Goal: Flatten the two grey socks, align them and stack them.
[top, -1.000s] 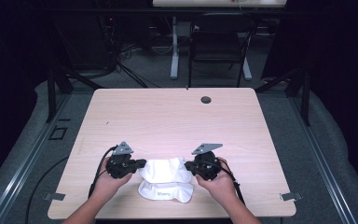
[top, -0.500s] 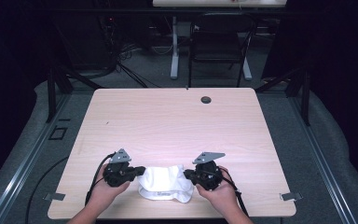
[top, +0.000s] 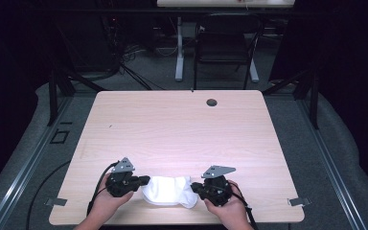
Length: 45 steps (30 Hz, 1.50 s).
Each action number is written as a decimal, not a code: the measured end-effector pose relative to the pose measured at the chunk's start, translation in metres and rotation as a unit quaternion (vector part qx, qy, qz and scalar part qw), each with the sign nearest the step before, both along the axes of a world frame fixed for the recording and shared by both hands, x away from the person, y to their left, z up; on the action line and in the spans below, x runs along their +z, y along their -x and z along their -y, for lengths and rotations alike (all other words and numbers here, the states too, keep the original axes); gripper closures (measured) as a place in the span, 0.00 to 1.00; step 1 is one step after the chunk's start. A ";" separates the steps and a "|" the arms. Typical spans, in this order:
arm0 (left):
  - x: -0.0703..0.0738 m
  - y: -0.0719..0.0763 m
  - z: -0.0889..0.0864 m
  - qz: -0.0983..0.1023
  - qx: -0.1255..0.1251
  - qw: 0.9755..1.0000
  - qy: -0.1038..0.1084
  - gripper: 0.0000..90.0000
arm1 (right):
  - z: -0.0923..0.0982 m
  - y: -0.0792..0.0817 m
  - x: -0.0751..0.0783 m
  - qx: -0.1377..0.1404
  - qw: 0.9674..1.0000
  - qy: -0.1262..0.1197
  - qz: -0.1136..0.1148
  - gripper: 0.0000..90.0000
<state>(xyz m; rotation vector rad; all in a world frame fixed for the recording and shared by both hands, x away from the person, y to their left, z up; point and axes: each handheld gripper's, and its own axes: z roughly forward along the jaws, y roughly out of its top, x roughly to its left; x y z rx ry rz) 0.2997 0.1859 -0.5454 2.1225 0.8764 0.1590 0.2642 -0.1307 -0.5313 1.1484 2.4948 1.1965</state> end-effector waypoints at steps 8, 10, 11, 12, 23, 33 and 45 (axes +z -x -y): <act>-0.007 -0.001 0.002 -0.008 -0.001 1.000 -0.006 0.99 | 0.000 -0.004 -0.008 -0.003 1.000 0.003 -0.006 0.96; -0.009 -0.002 0.002 -0.008 0.001 1.000 -0.009 0.99 | 0.000 -0.004 -0.009 -0.005 1.000 0.003 -0.009 0.96; -0.011 -0.002 0.001 -0.013 0.003 1.000 -0.011 0.99 | 0.001 -0.004 -0.010 -0.004 1.000 0.004 -0.010 0.96; -0.011 -0.002 0.001 -0.013 0.003 1.000 -0.011 0.99 | 0.001 -0.004 -0.010 -0.004 1.000 0.004 -0.010 0.96; -0.017 -0.002 0.002 -0.015 0.001 1.000 -0.026 0.98 | -0.003 -0.003 -0.016 0.001 1.000 0.013 -0.018 0.96; -0.023 -0.002 0.003 -0.016 0.000 0.999 -0.039 0.94 | -0.002 -0.008 -0.026 -0.005 0.999 0.020 -0.026 0.94; -0.006 0.006 0.002 0.008 -0.005 1.000 -0.003 0.83 | 0.000 -0.005 -0.018 -0.026 0.999 0.011 0.016 0.77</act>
